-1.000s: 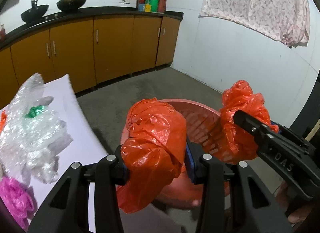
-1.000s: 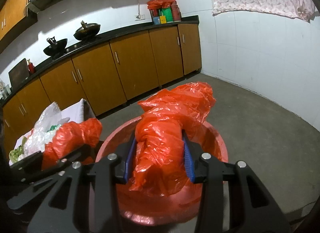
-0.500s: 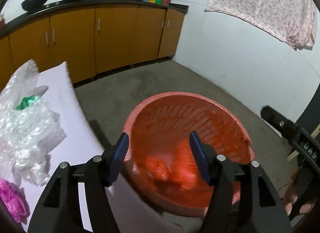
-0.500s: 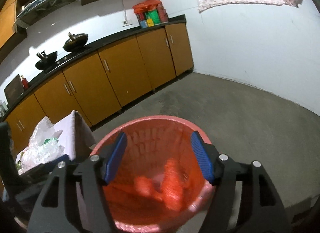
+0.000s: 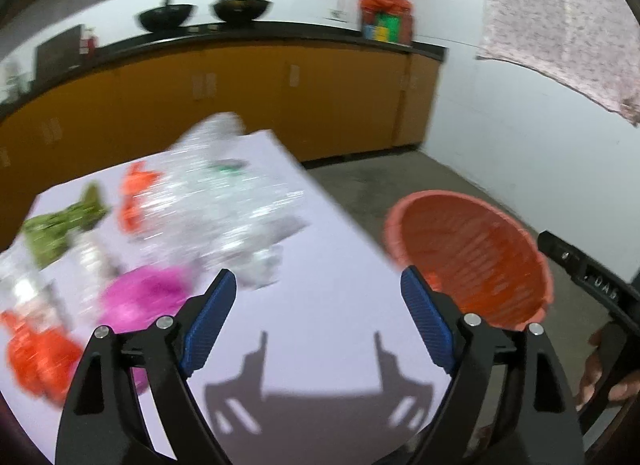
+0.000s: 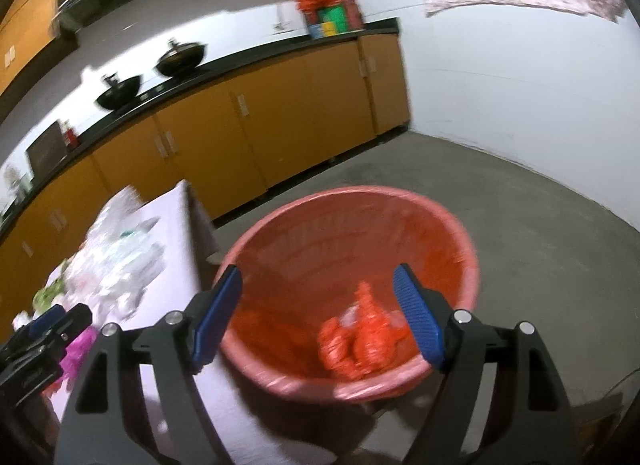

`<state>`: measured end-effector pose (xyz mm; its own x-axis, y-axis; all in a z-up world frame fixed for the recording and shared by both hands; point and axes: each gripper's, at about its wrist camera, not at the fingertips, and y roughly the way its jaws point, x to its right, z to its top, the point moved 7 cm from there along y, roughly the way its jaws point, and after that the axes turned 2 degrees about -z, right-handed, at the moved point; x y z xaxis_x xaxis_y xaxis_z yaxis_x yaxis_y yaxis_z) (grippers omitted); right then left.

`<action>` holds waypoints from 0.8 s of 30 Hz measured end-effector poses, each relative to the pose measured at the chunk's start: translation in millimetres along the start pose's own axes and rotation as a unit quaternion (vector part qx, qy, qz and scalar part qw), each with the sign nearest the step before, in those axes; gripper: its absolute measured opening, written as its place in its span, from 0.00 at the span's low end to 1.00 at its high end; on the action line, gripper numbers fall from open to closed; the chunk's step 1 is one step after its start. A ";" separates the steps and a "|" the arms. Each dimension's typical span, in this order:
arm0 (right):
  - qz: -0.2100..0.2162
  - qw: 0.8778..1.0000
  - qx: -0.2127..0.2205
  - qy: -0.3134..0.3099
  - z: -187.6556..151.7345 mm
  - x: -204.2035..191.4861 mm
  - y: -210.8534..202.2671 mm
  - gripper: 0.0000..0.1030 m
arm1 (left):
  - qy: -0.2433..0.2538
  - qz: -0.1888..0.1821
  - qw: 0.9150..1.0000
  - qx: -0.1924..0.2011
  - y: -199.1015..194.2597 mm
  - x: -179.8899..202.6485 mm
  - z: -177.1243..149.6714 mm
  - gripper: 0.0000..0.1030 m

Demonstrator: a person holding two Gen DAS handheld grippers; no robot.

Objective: Collect trash
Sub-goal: 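Move both tools back to the table and grasp a red bag with the left tool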

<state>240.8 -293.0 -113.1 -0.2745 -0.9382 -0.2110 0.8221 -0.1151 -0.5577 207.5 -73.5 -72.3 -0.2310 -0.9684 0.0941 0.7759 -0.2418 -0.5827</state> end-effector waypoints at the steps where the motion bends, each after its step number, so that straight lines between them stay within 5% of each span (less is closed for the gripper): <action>1: 0.006 1.000 -0.001 -0.007 -3.1 -9.1 -1.5 0.74 | -0.004 0.012 1.000 0.002 -6.5 -10.1 -4.0 0.81; 9: 0.061 0.995 -0.019 -0.082 -36.1 -101.7 -14.8 0.74 | -0.047 0.147 0.988 0.025 -56.9 -113.3 -30.0 0.85; 14: 0.088 0.989 -0.027 -0.119 -57.2 -149.3 -23.1 0.75 | -0.110 0.193 0.975 0.015 -68.9 -174.7 -50.0 0.86; 21: 0.110 0.981 -0.037 -0.156 -75.1 -189.8 -32.2 0.75 | -0.168 0.196 0.966 -0.007 -61.0 -225.4 -71.0 0.85; 24: 0.114 0.979 -0.039 -0.164 -77.2 -200.7 -34.3 0.75 | -0.187 0.171 0.967 -0.018 -53.4 -232.7 -79.9 0.74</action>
<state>229.2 -75.5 -113.6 0.0979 -0.9924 -0.0748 0.7995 0.1232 -0.5879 172.9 169.6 -127.5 0.2683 -0.9478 0.1725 0.7472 0.0918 -0.6582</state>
